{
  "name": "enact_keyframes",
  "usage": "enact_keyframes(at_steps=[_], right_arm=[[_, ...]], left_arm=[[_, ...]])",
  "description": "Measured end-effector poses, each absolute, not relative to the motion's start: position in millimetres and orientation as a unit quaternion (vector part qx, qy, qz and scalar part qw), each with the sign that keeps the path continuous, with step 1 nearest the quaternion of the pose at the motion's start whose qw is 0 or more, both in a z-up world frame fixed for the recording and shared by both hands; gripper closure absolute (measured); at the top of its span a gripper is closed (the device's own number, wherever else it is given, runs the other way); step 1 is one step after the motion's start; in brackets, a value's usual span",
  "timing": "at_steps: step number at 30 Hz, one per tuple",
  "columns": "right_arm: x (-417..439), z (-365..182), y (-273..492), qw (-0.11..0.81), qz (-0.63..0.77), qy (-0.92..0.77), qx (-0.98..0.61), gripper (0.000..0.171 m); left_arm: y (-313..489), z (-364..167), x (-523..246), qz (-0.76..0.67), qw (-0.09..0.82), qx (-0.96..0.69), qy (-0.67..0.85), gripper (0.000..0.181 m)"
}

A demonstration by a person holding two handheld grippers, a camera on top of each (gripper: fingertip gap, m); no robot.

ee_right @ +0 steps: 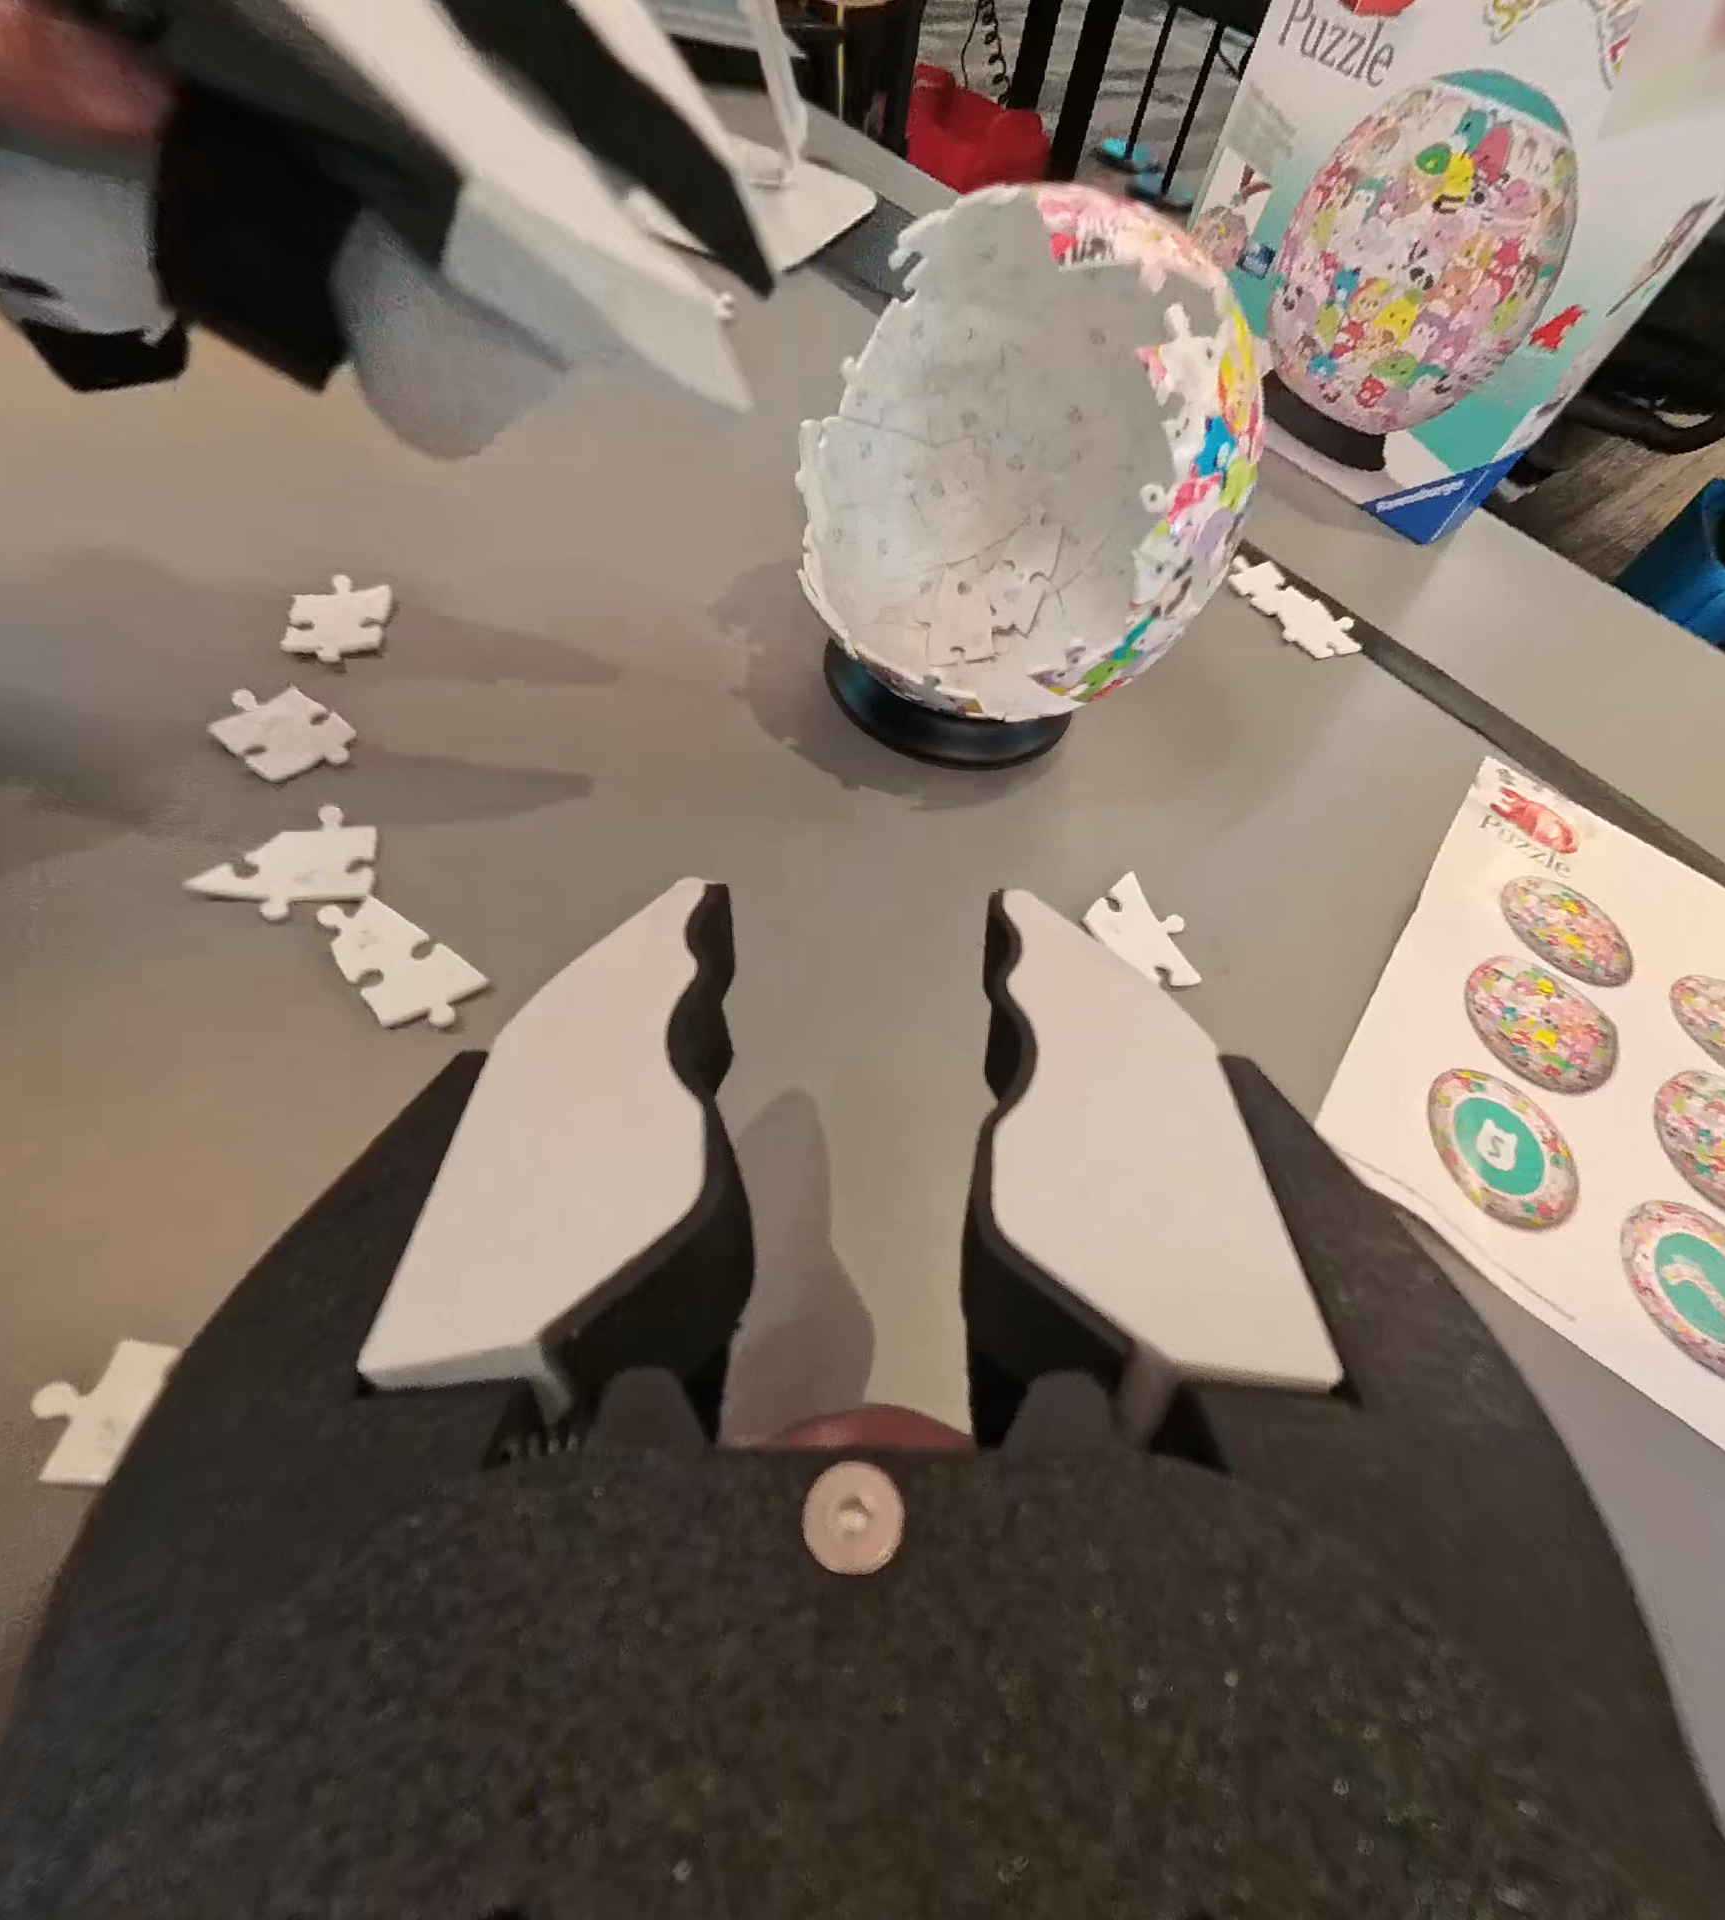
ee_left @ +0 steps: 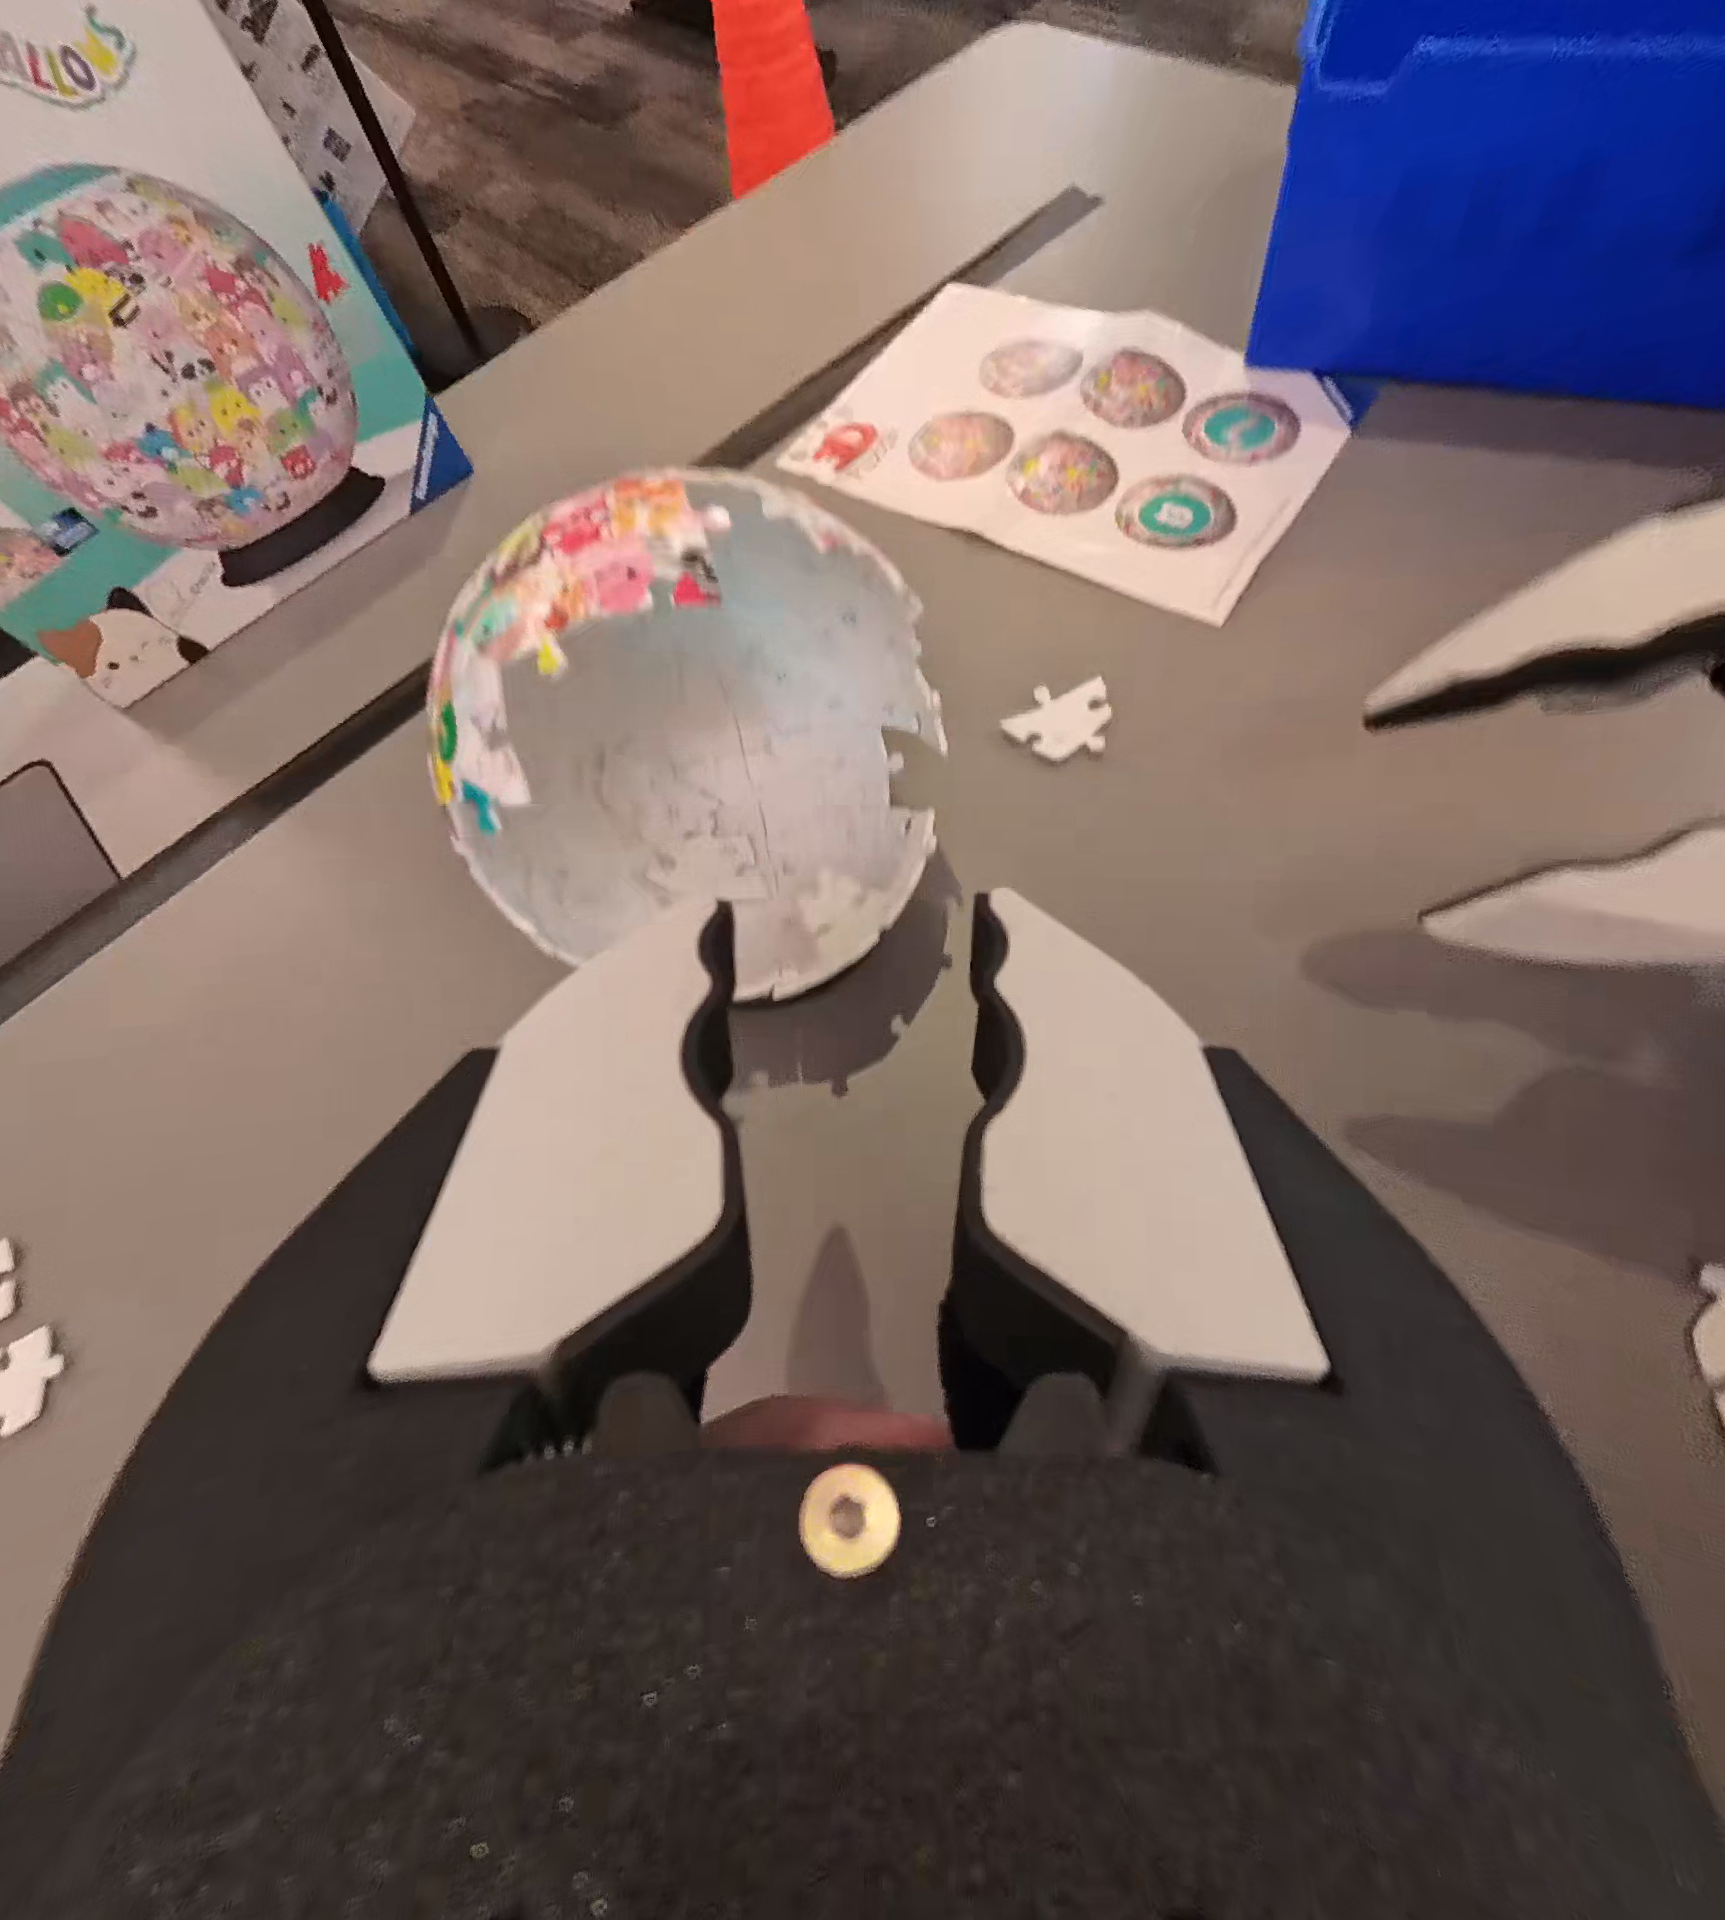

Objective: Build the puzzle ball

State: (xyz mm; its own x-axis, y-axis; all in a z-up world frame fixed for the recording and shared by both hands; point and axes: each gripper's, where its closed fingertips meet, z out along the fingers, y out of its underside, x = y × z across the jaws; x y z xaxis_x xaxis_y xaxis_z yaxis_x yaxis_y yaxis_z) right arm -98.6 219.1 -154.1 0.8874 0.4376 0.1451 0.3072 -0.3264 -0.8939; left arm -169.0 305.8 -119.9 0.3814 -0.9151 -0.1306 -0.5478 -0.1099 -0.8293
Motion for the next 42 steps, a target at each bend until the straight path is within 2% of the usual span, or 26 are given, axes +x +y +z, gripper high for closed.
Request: enact_keyframes(at_steps=[3, 6, 11, 13, 15, 17, 18, 26, 28, 33, 36, 42], right_arm=[[-101, -152, 229, 0.525, 0.092, -0.179, -0.827, 0.107], [-104, -144, 237, 0.522, 0.135, -0.126, -0.833, 0.114], [-122, -130, 268, 0.527, 0.099, -0.142, -0.832, 0.106], [-126, -138, 285, 0.493, 0.055, -0.152, -0.855, 0.115], [-132, -139, 305, 0.470, 0.019, -0.148, -0.870, 0.140], [-137, -139, 325, 0.466, -0.006, -0.141, -0.874, 0.159], [-138, -140, 334, 0.468, -0.014, -0.132, -0.874, 0.160], [-132, -179, 368, 0.403, -0.042, -0.087, -0.910, 0.158], [-132, -184, 373, 0.385, -0.051, -0.086, -0.918, 0.147], [-133, -192, 380, 0.357, -0.072, -0.071, -0.929, 0.149], [-131, -188, 381, 0.340, -0.102, -0.066, -0.932, 0.145], [-151, -177, 378, 0.372, -0.118, -0.083, -0.917, 0.146]], left_arm=[[301, -128, -188, -0.196, 0.434, -0.709, 0.520, 0.136], [300, -136, -201, -0.180, 0.438, -0.715, 0.515, 0.135], [308, -142, -223, -0.160, 0.467, -0.723, 0.484, 0.132], [318, -143, -238, -0.151, 0.488, -0.724, 0.463, 0.134], [331, -142, -253, -0.145, 0.516, -0.719, 0.442, 0.137], [341, -147, -272, -0.132, 0.526, -0.724, 0.426, 0.138], [344, -150, -282, -0.126, 0.524, -0.733, 0.415, 0.137], [333, -142, -307, -0.152, 0.543, -0.728, 0.391, 0.138], [330, -148, -304, -0.183, 0.522, -0.739, 0.384, 0.137], [327, -150, -302, -0.238, 0.490, -0.757, 0.362, 0.132], [327, -149, -303, -0.242, 0.489, -0.758, 0.358, 0.132], [329, -151, -305, -0.229, 0.488, -0.759, 0.364, 0.132]])
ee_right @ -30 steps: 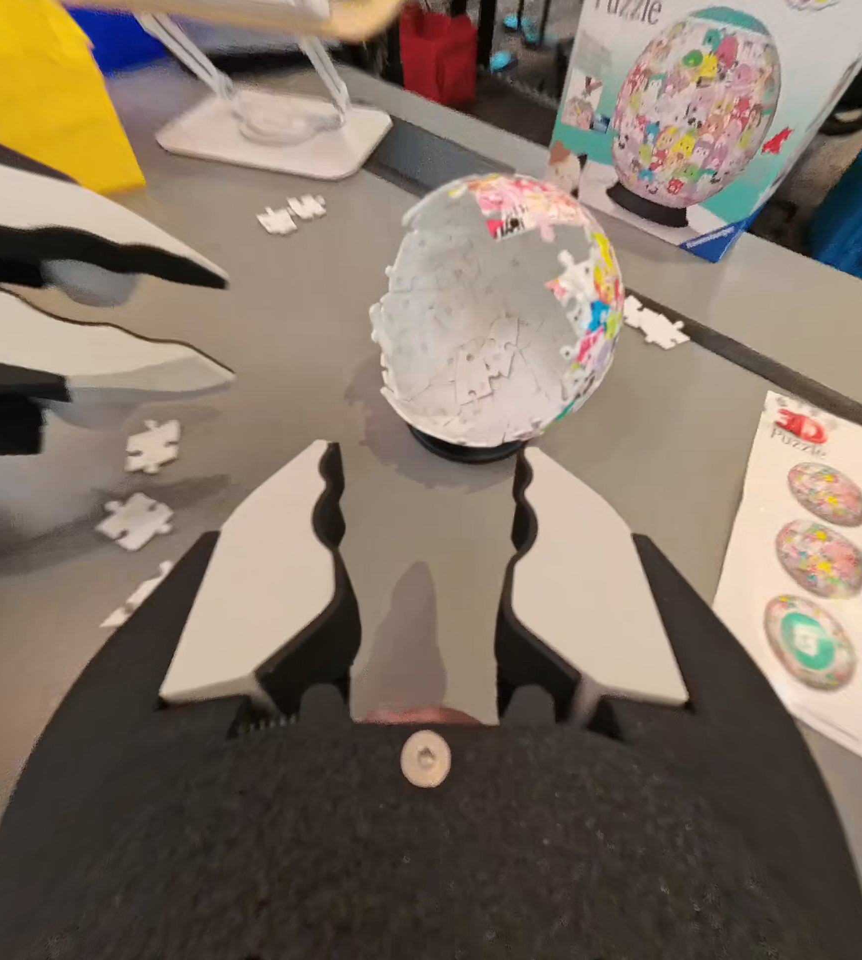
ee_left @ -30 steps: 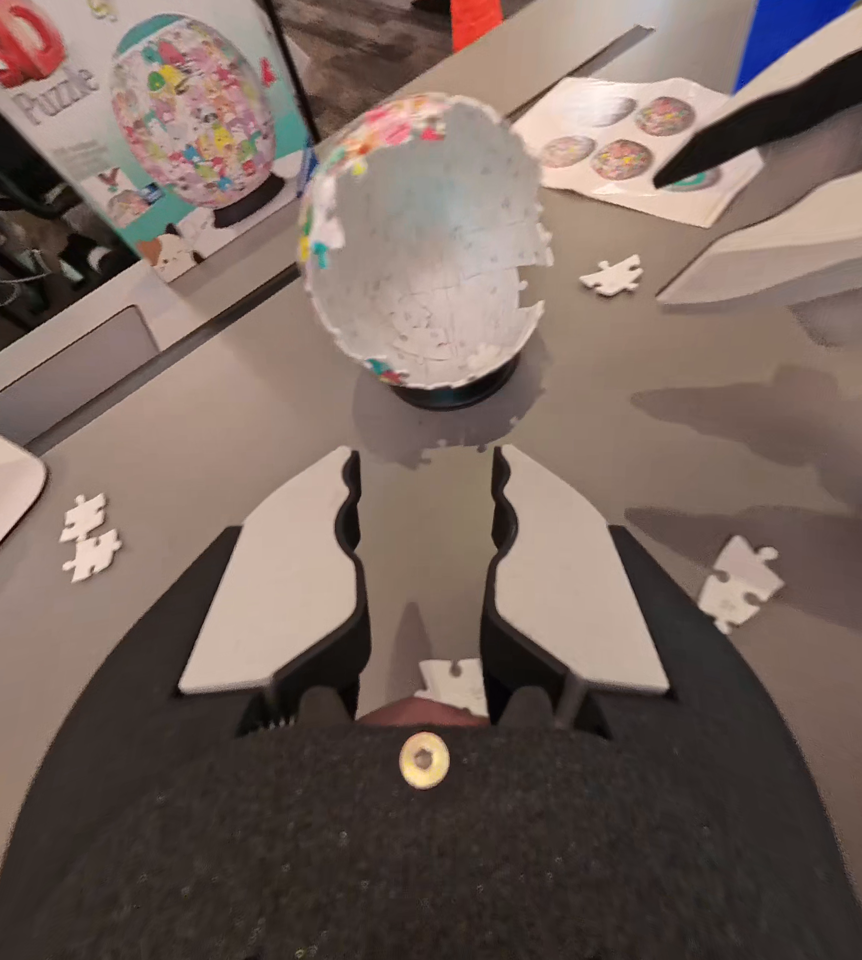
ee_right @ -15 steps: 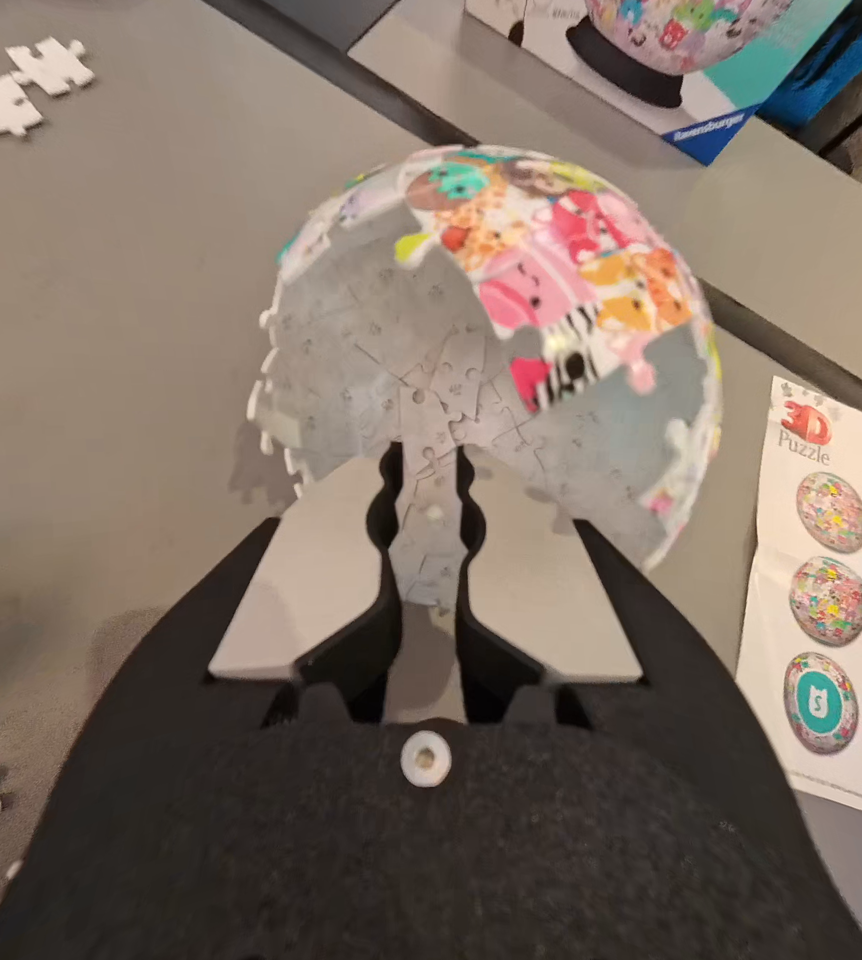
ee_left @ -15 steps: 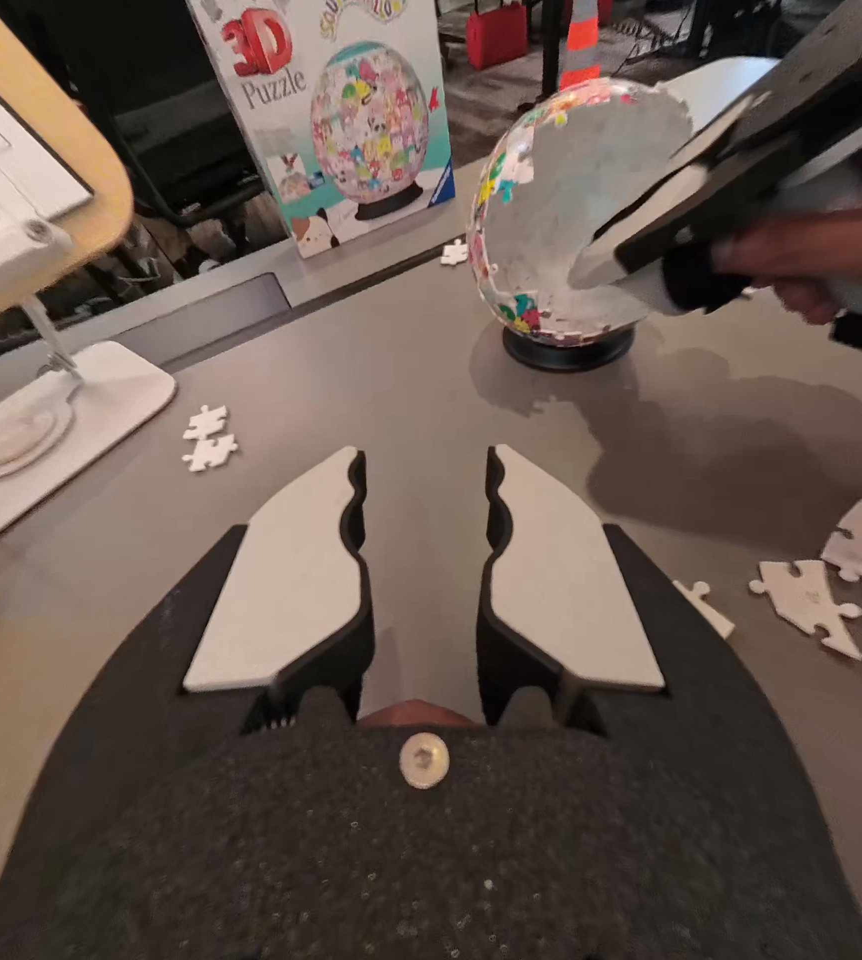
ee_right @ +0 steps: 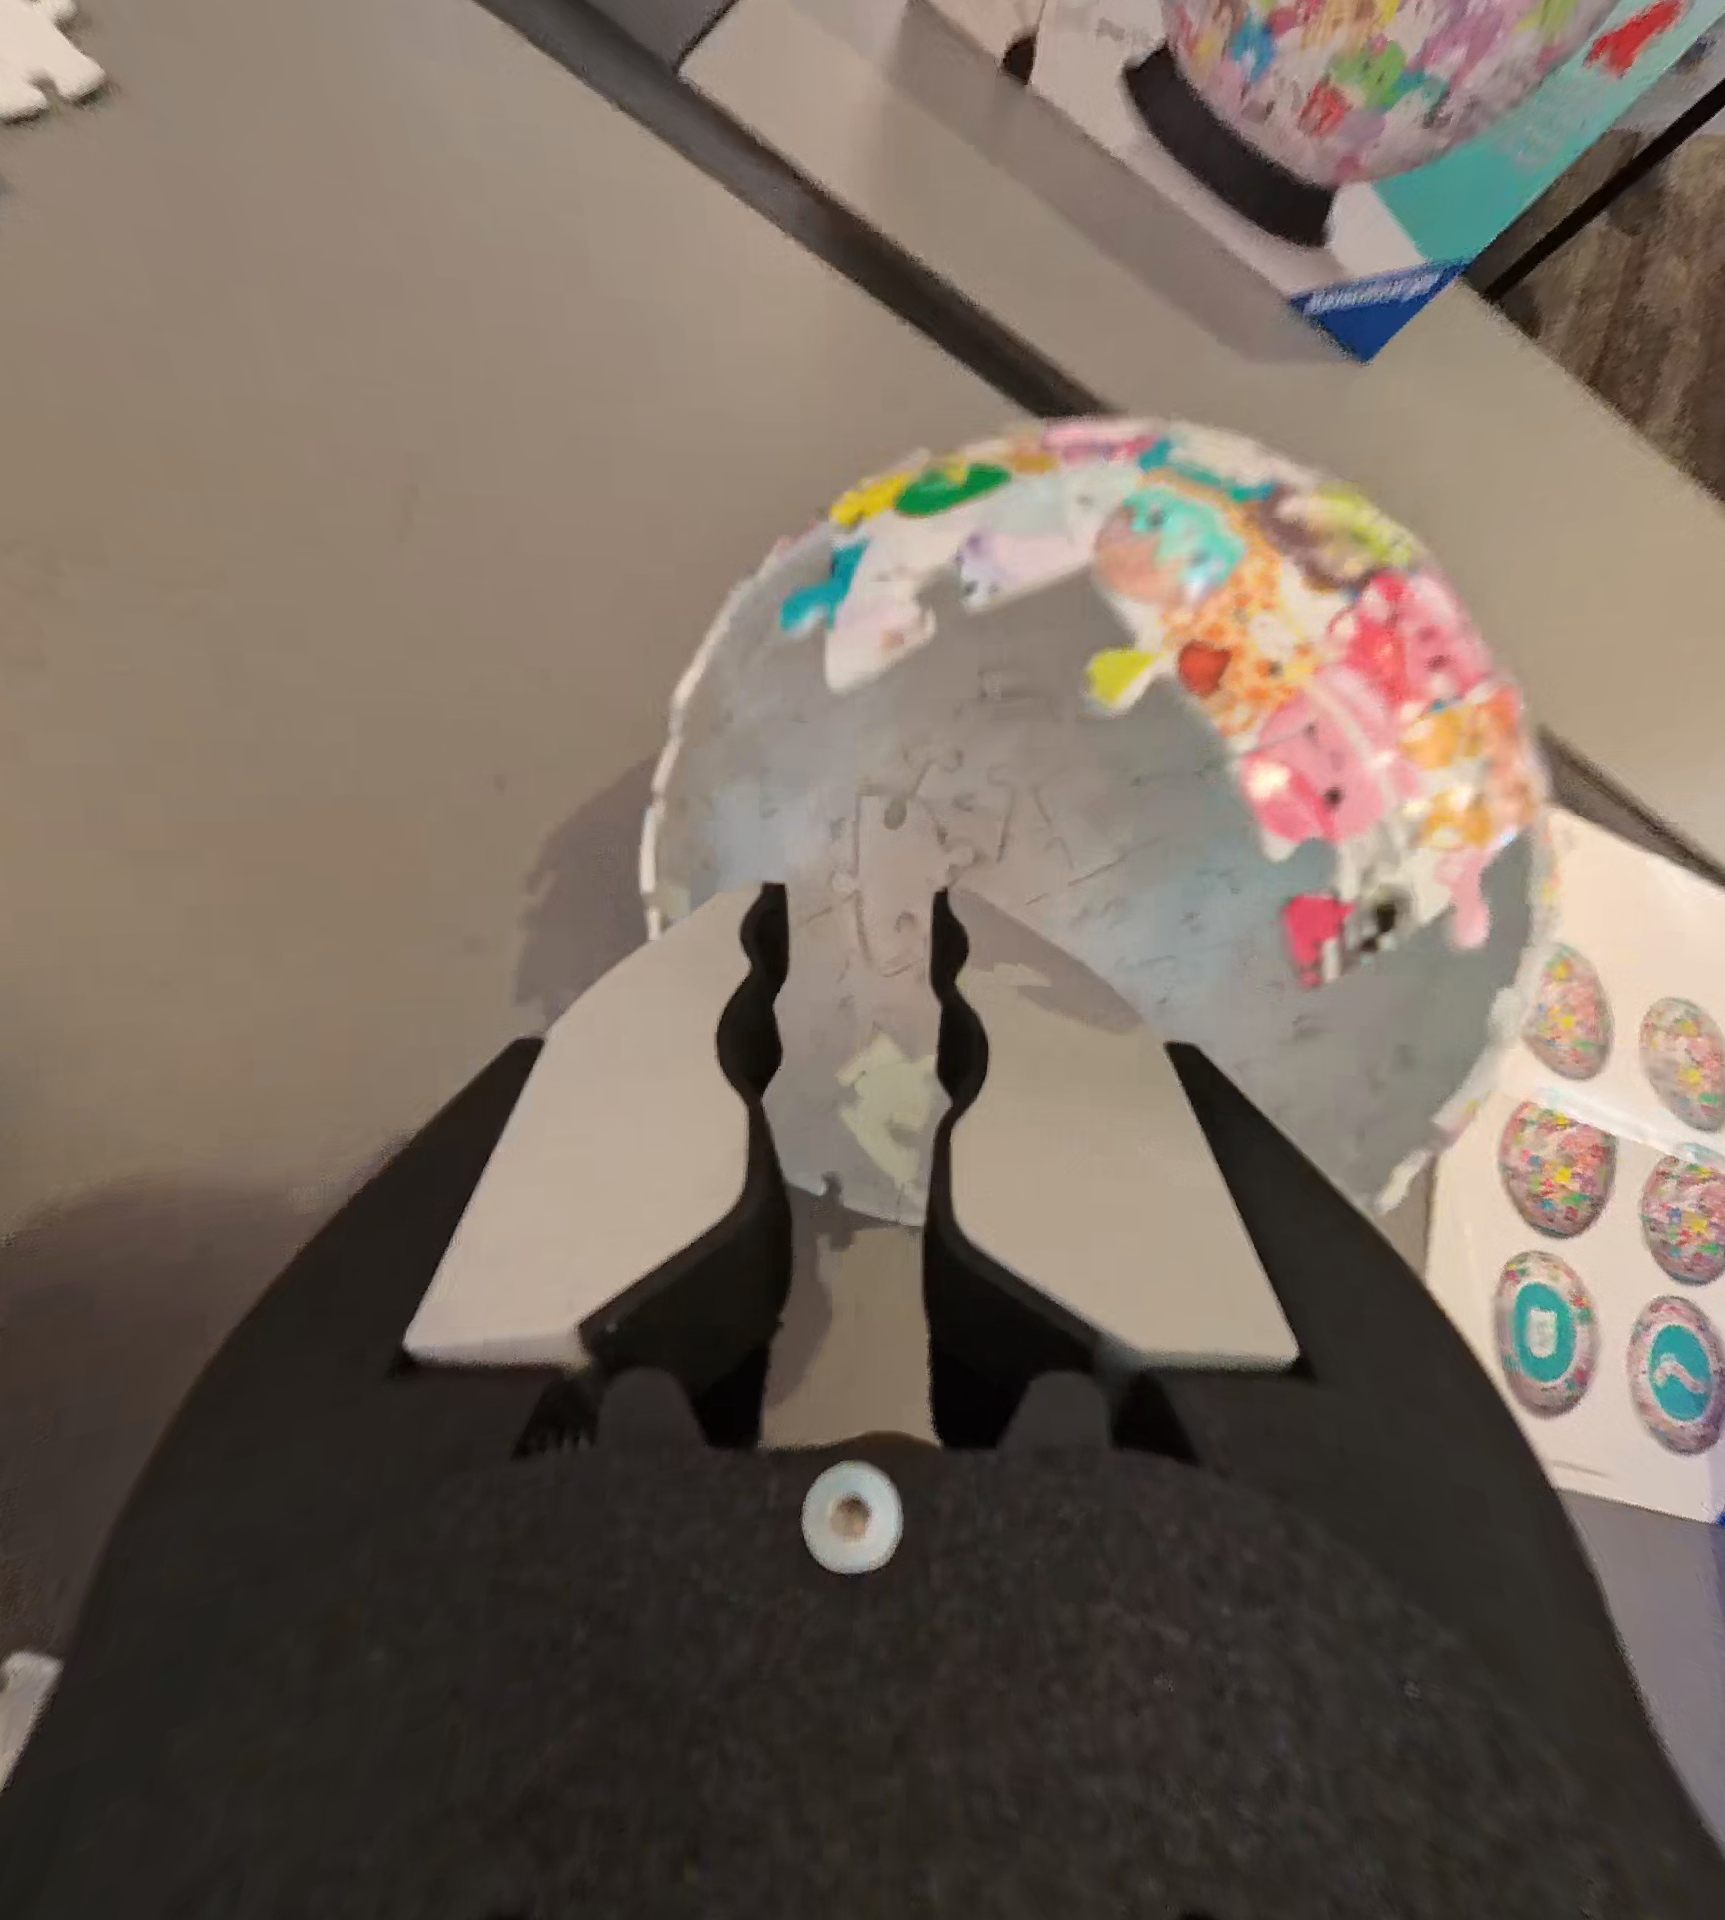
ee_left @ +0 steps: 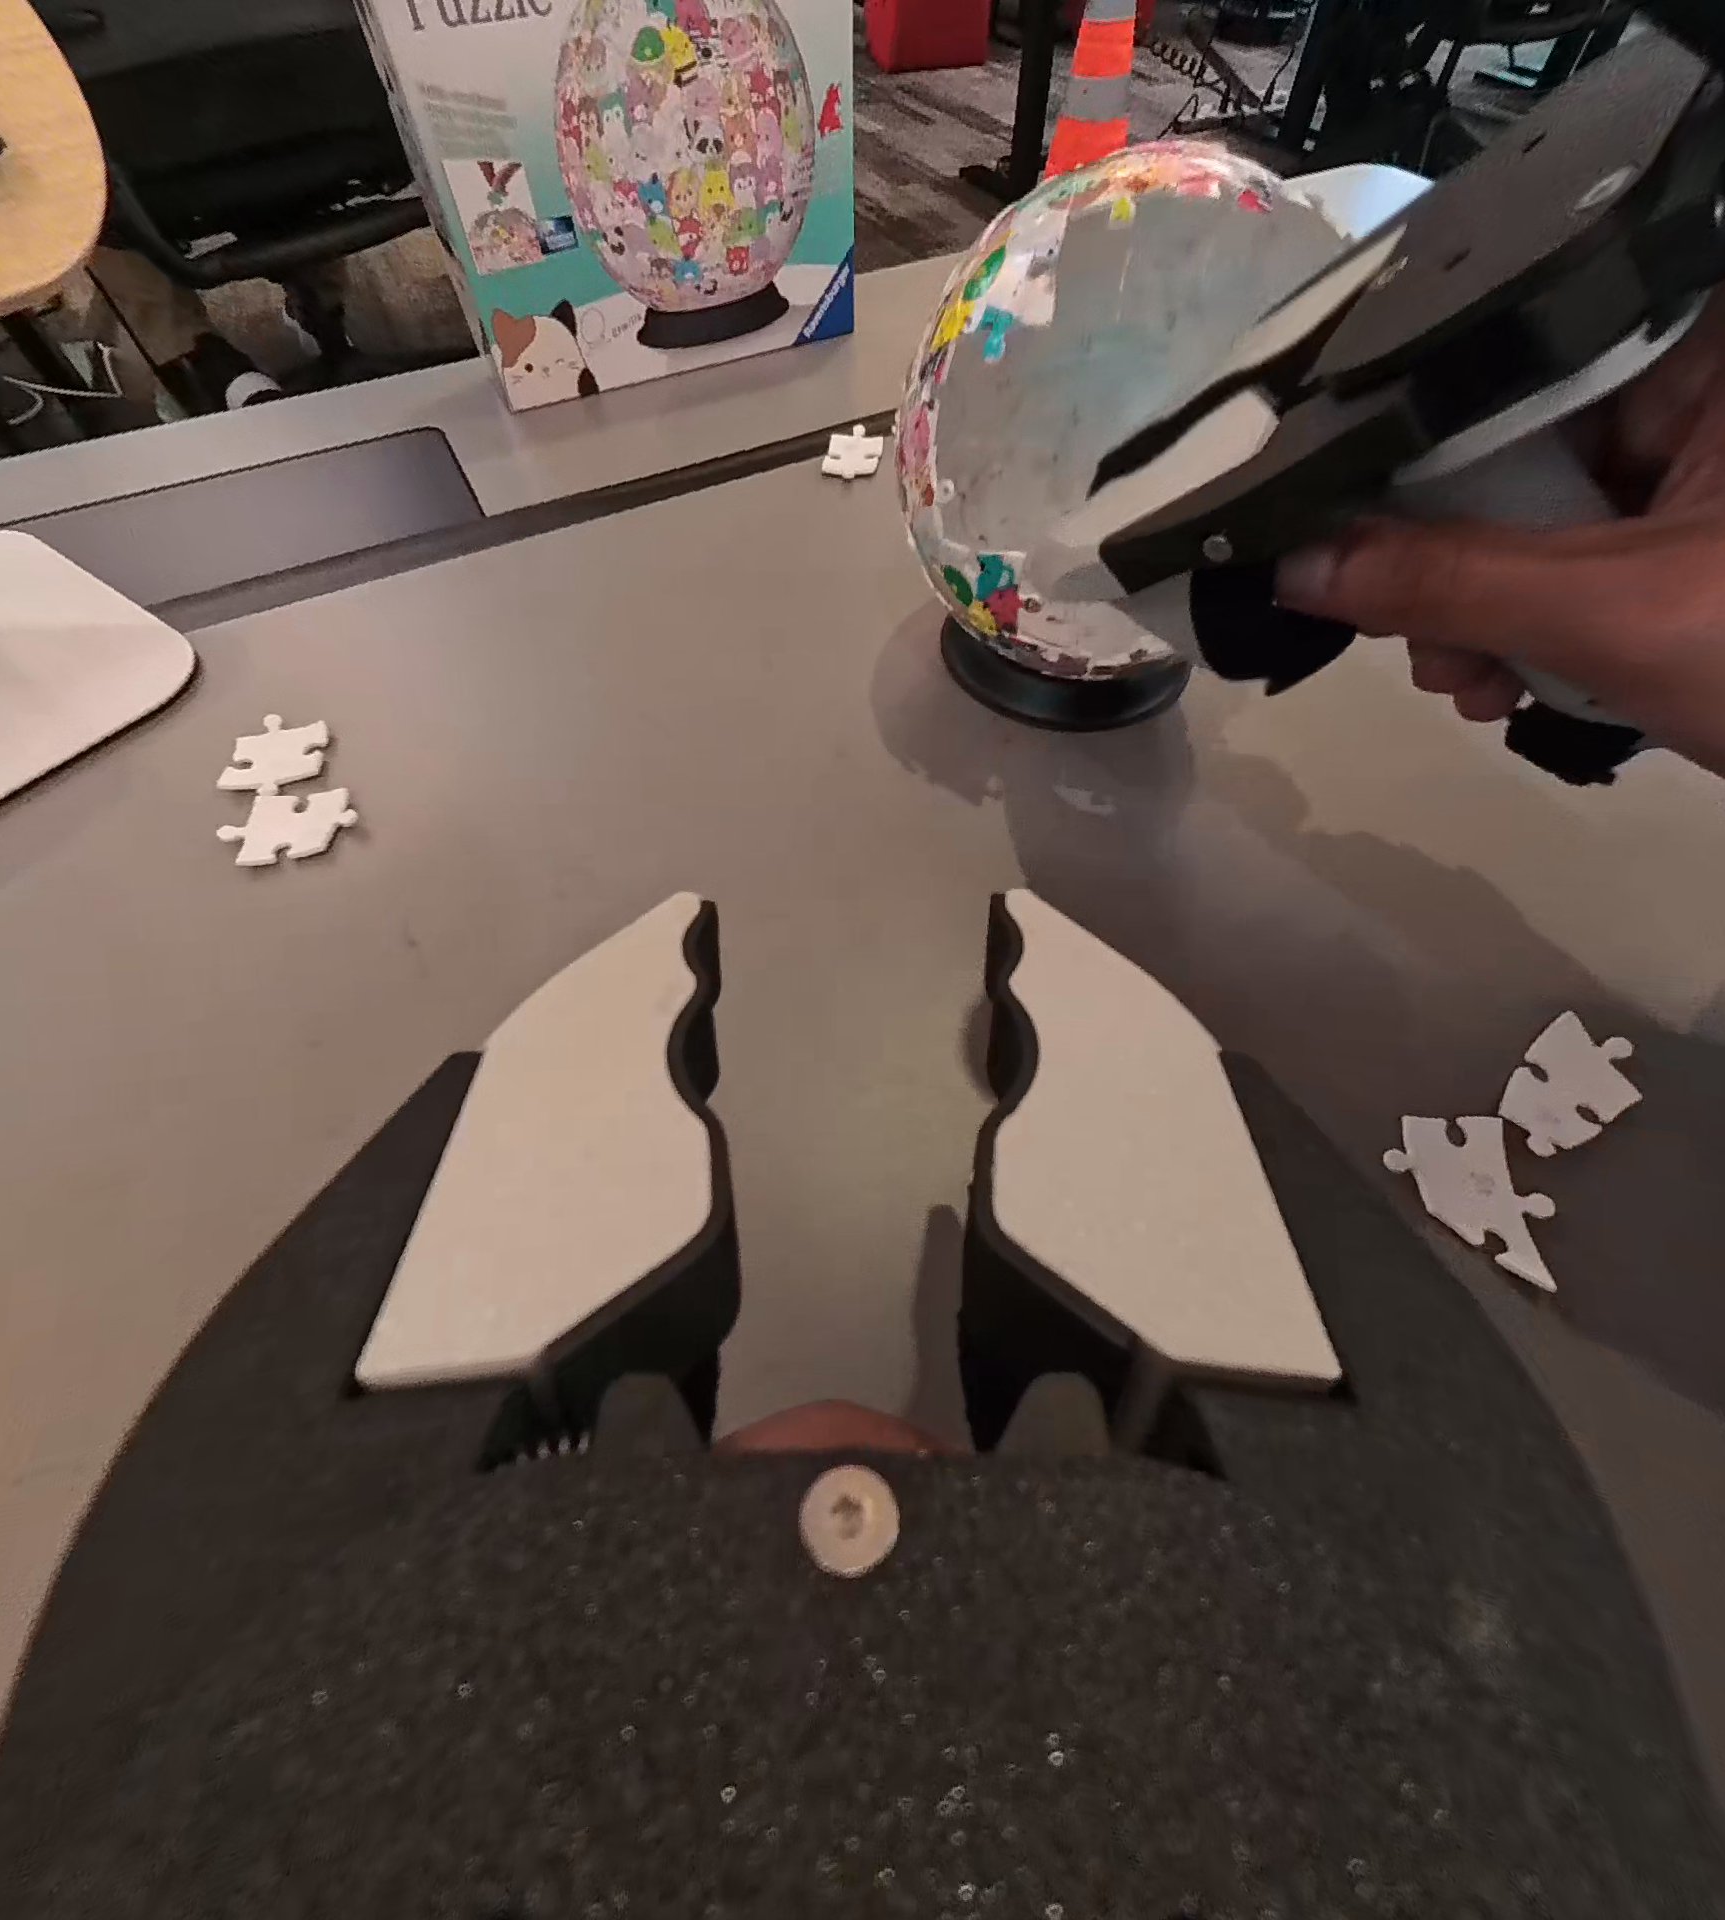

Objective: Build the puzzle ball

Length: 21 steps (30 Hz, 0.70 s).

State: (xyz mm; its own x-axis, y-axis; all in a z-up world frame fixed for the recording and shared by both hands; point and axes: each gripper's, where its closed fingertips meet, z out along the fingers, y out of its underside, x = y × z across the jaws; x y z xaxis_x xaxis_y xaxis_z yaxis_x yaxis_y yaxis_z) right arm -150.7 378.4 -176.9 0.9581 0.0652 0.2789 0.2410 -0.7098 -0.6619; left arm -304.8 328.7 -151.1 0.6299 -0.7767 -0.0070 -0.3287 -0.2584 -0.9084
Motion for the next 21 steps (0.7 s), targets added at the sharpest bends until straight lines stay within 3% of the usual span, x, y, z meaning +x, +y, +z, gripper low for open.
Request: enact_keyframes(at_steps=[4, 11, 21], right_arm=[[-144, -154, 382, 0.404, -0.200, -0.113, -0.885, 0.171], [-145, -141, 363, 0.497, -0.231, -0.187, -0.816, 0.171], [-134, -161, 382, 0.441, -0.186, -0.062, -0.876, 0.171]], left_arm=[[328, -152, -304, -0.236, 0.481, -0.763, 0.361, 0.132], [330, -157, -306, -0.238, 0.471, -0.772, 0.354, 0.133], [329, -158, -305, -0.229, 0.472, -0.772, 0.358, 0.134]])
